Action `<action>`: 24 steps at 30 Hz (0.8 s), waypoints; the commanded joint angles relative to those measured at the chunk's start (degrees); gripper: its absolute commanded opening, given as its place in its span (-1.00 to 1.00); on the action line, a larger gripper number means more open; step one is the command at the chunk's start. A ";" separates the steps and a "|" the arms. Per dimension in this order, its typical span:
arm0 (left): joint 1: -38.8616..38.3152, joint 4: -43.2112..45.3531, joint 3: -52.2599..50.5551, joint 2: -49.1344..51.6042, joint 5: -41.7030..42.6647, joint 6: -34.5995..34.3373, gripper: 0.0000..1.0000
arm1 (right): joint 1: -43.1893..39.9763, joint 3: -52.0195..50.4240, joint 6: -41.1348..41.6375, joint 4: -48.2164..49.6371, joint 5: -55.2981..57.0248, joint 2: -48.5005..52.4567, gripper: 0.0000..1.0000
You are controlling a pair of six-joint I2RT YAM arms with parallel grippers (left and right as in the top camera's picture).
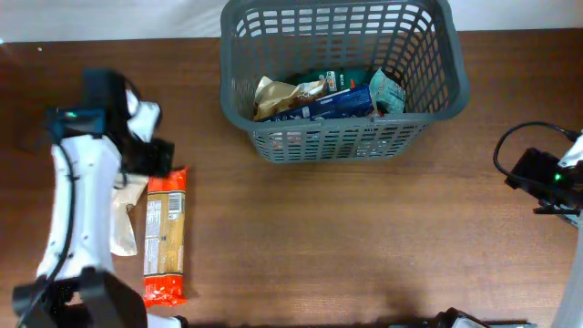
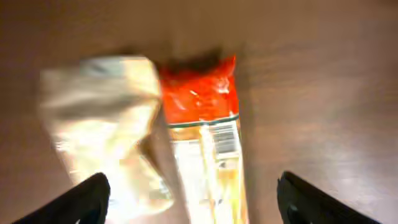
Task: Pack container
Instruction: 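Reach the left gripper to the orange pasta packet and grasp it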
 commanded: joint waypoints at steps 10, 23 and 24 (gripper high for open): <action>0.02 14.97 -26.38 -0.37 -1.97 -12.87 0.43 | -0.22 0.13 0.07 0.22 -0.96 -1.05 0.69; 0.02 19.15 -28.98 0.26 -9.81 -16.46 0.35 | -0.22 0.13 0.04 0.20 -0.92 -1.05 0.70; 0.02 19.34 -28.98 0.66 -9.84 -16.61 0.35 | -0.22 0.13 0.04 0.20 -0.92 -1.05 0.69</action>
